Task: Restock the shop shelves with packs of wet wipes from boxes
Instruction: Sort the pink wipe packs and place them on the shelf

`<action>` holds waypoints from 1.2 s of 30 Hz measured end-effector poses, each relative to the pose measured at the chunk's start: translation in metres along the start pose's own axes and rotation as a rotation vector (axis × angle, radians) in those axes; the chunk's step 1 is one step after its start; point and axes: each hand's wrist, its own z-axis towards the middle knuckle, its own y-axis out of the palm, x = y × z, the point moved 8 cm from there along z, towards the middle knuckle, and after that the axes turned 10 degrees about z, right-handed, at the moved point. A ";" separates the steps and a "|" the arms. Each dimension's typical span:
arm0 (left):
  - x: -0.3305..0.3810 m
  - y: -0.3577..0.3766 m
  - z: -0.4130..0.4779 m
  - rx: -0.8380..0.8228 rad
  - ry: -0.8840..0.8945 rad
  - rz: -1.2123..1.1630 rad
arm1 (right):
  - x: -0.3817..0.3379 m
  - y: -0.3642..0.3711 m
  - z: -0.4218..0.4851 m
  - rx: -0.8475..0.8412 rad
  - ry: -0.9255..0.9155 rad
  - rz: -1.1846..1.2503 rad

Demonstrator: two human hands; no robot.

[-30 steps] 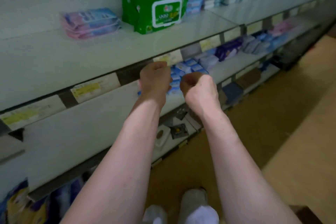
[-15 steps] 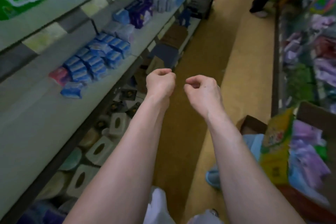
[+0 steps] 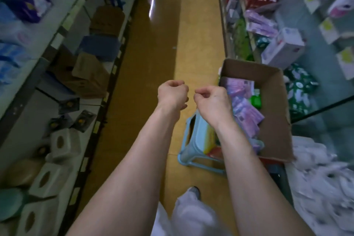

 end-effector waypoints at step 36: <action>-0.199 0.323 0.080 -0.701 -0.071 1.012 | 0.359 -0.066 0.070 -0.403 0.845 -0.093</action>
